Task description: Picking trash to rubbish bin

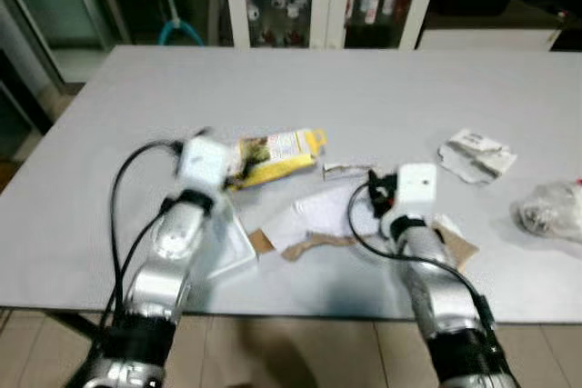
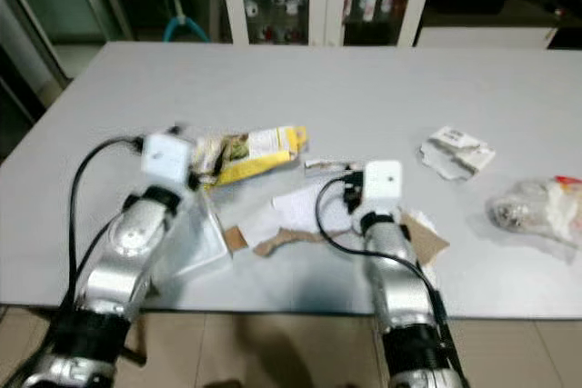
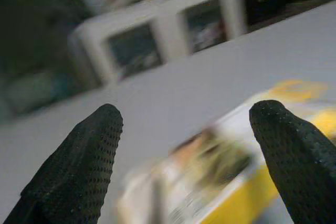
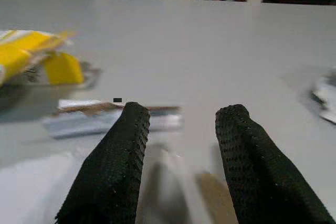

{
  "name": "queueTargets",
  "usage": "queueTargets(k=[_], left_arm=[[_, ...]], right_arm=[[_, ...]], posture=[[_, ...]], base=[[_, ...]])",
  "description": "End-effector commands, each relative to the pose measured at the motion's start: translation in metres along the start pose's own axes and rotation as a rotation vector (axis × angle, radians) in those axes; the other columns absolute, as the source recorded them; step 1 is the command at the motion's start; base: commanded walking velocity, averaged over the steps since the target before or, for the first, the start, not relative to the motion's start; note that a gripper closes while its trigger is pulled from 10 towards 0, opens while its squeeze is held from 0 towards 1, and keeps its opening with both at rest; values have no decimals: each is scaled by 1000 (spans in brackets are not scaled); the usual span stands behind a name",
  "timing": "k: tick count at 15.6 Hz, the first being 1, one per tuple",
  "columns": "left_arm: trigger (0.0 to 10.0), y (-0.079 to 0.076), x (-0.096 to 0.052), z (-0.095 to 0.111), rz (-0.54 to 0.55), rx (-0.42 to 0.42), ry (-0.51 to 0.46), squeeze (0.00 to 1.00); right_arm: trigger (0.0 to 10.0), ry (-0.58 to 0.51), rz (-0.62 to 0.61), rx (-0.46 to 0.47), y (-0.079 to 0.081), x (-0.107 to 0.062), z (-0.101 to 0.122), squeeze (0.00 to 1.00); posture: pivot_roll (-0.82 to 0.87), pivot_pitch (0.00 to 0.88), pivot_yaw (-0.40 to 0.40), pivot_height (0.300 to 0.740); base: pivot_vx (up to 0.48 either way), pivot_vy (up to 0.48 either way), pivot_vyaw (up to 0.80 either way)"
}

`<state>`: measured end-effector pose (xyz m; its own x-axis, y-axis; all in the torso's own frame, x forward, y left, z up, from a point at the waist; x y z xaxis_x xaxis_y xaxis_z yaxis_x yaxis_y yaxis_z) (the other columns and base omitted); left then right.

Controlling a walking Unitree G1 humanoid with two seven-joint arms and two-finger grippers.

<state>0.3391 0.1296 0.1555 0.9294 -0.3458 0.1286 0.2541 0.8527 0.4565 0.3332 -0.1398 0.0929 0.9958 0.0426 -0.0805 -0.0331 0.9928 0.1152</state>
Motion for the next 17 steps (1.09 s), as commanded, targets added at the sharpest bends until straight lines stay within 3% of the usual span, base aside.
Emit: queueTargets(k=[1,3,5,8,10,12,15,17], left_arm=[[10000,1,4,20,-119,106,-58,0],[10000,-2,-2,25,-327,267,-57,0],[10000,10,-11,32,-439,365,-39,0],[10000,19,-15,14,-498,587,56,0],[10000,19,-12,-3,-465,621,117,0],[10000,6,-11,-18,-489,622,170,0],[10000,-18,-7,-38,-511,566,175,0],[10000,-21,0,-39,-496,582,171,0]], right_arm=[[10000,14,-4,7,0,-1,-3,0],[10000,6,0,18,2,-1,-2,0],[10000,2,0,21,1,0,-1,0],[10000,11,-3,19,0,0,-3,0],[10000,14,-1,21,3,1,-4,0],[10000,13,6,30,6,2,-4,0],[10000,-19,0,67,5,1,0,0],[10000,-24,0,70,5,1,2,0]], posture=[[27,42,20,740],[22,32,24,740],[27,23,25,740],[37,7,28,740],[35,0,30,740],[29,0,33,740],[23,0,39,740],[16,0,41,740]], base=[[0,0,0],[0,0,0],[0,0,0],[0,0,0],[0,0,0],[0,0,0],[0,0,0],[0,0,0]])
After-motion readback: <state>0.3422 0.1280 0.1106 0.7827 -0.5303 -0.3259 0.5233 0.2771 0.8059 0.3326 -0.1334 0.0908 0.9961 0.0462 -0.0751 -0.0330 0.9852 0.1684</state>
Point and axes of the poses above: a point about 5 cm out from each wrist's last joint towards the gripper, its own x axis pointing out of the wrist towards the gripper, its own z axis along the axis of the wrist's last joint, y = z × x, the point moved 2 cm from there along x, pointing out of the wrist towards the gripper, and after that the axes turned 7 degrees about x, right-handed, at the moved point
